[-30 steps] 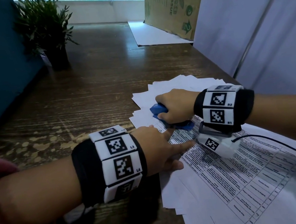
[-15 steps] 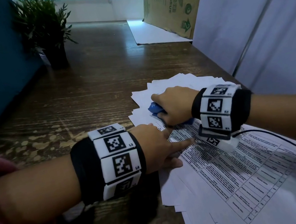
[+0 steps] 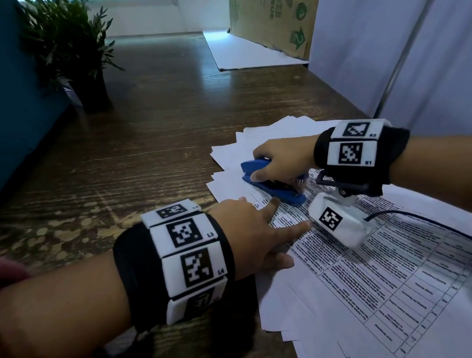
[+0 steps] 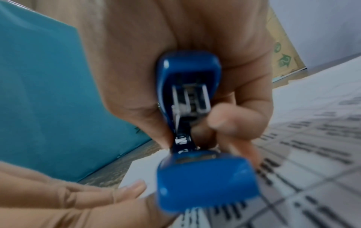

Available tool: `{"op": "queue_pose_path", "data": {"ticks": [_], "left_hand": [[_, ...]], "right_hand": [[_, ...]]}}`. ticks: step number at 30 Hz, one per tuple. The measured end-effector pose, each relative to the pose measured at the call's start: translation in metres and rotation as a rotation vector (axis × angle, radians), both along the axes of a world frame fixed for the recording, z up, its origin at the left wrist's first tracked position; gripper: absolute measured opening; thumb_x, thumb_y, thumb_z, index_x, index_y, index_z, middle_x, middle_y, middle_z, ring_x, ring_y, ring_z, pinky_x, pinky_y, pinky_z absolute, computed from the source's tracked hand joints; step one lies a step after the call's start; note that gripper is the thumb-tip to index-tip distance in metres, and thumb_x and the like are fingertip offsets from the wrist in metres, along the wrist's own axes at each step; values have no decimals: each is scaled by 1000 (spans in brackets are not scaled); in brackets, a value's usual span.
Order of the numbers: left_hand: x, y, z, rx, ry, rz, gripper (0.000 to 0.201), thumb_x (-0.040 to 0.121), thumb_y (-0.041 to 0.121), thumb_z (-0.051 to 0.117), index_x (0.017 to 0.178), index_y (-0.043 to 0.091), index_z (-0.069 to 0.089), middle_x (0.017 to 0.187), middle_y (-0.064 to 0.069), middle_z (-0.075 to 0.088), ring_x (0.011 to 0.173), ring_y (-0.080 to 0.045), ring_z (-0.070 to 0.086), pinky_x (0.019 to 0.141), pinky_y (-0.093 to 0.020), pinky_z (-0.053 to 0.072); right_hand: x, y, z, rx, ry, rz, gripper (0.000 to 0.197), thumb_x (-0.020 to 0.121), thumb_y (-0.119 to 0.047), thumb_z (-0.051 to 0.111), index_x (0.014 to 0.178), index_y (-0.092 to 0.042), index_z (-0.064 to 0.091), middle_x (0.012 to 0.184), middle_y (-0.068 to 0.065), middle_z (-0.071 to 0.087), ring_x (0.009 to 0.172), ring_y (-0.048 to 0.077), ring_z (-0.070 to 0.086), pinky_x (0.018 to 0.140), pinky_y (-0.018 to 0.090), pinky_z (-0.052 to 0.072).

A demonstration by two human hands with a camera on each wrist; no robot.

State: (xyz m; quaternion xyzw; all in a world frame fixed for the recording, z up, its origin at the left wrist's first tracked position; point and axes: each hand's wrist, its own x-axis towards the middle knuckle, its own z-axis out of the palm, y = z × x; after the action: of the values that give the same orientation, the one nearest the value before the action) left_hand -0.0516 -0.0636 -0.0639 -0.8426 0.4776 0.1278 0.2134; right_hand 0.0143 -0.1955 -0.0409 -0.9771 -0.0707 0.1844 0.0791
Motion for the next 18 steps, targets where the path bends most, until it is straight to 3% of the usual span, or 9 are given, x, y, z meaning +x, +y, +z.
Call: {"op": "queue_pose_path", "data": {"ticks": [3, 7, 12, 15, 18], "left_hand": [[0, 1, -2, -16, -2, -3, 61, 91, 61, 17, 144, 48, -11, 159, -10, -3, 130, -46, 34, 92, -49, 46], [1, 2, -5, -35, -10, -3, 60, 92, 61, 19, 144, 48, -9, 158, -11, 3, 126, -44, 39, 93, -48, 46], [4, 2, -8, -48, -12, -7, 59, 92, 62, 20, 143, 50, -7, 156, -12, 12, 120, -43, 46, 91, -49, 48], [5, 3, -8, -57, -7, -5, 59, 92, 62, 21, 144, 49, -2, 153, -12, 21, 119, -41, 47, 90, -47, 48], [4, 3, -8, -54, -8, -6, 59, 92, 62, 21, 144, 49, -4, 154, -12, 19, 118, -41, 48, 89, -46, 49]], "right_hand": [[-1, 2, 1, -4, -1, -18, 27, 94, -37, 49, 101, -11, 52, 87, 2, 54, 69, 14, 49, 55, 23, 36], [-6, 12, -4, -153, -118, 76, 21, 91, -31, 51, 98, -11, 48, 92, 5, 53, 81, 22, 49, 70, 29, 36], [-13, 19, -6, -264, -235, 115, 21, 87, -31, 54, 97, -16, 43, 77, 0, 44, 77, 21, 47, 67, 29, 37], [-17, 23, -7, -355, -313, 173, 29, 86, -32, 57, 107, -15, 45, 70, -2, 38, 74, 19, 45, 61, 28, 35], [-17, 24, -7, -363, -320, 180, 37, 86, -32, 58, 116, -13, 47, 70, -2, 37, 73, 20, 45, 63, 29, 37]]}}
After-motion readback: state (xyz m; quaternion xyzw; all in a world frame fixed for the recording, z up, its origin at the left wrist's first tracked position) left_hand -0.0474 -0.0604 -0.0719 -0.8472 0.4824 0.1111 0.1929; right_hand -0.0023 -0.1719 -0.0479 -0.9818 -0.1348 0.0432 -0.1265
